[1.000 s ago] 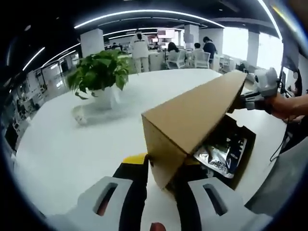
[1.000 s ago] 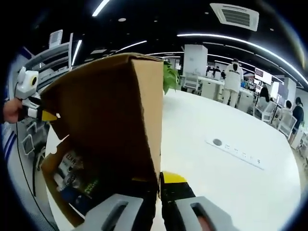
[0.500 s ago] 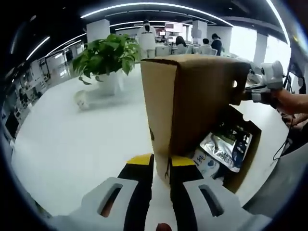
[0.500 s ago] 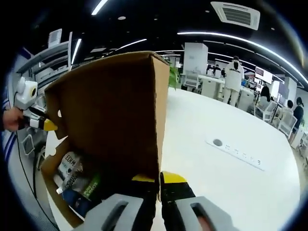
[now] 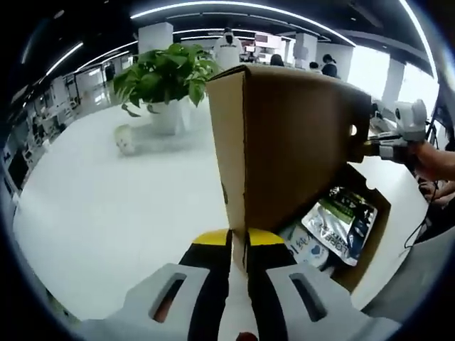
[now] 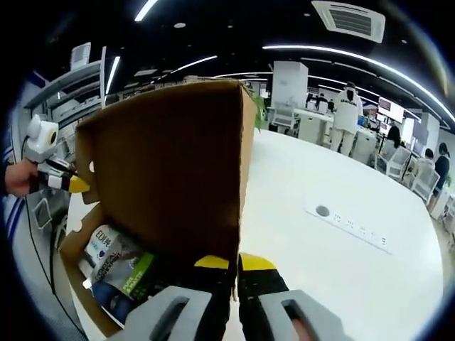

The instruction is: Operate the shoe box by opening the lid, removing the specified soft item, and placing it in the target area until the item is outside and the box remains undamaged.

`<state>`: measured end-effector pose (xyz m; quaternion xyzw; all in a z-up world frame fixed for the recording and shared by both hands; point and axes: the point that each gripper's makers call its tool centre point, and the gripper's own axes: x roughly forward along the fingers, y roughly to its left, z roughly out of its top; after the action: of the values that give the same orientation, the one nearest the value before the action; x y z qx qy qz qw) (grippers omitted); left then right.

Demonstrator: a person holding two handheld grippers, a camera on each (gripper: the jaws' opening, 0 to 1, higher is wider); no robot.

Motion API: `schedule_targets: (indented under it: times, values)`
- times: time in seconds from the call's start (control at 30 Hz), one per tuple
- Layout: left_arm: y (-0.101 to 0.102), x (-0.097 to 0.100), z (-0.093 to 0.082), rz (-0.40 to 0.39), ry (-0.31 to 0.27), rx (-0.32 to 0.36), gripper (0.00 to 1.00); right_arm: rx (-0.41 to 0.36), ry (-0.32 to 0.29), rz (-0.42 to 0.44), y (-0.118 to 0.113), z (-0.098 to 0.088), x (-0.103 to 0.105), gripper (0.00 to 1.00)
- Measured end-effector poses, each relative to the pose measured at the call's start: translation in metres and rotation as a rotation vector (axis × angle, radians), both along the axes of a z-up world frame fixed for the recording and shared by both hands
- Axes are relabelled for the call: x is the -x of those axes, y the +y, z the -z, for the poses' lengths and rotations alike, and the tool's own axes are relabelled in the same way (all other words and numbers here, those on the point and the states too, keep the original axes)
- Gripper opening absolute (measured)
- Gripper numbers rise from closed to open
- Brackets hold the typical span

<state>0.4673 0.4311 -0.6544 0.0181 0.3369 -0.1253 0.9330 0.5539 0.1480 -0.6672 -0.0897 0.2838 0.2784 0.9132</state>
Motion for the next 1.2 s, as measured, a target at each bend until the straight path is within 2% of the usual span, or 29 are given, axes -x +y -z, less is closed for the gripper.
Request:
schedule_targets:
  times: [0.17, 0.63, 0.8, 1.2]
  values:
    - [0.003, -0.005, 0.0, -0.01, 0.001, -0.007, 0.05, -0.009, 0.0, 0.011, 0.001, 0.003, -0.005, 0.0]
    - [0.008, -0.016, 0.004, -0.042, 0.036, -0.03, 0.04, -0.024, 0.05, -0.006, 0.005, 0.004, -0.014, 0.0]
    - [0.01, -0.02, 0.006, -0.047, 0.037, -0.032, 0.04, -0.002, 0.054, -0.033, 0.006, 0.003, -0.015, 0.0]
    - [0.013, -0.03, 0.009, -0.061, 0.047, -0.047, 0.04, 0.008, 0.062, -0.001, 0.003, 0.009, -0.013, 0.0]
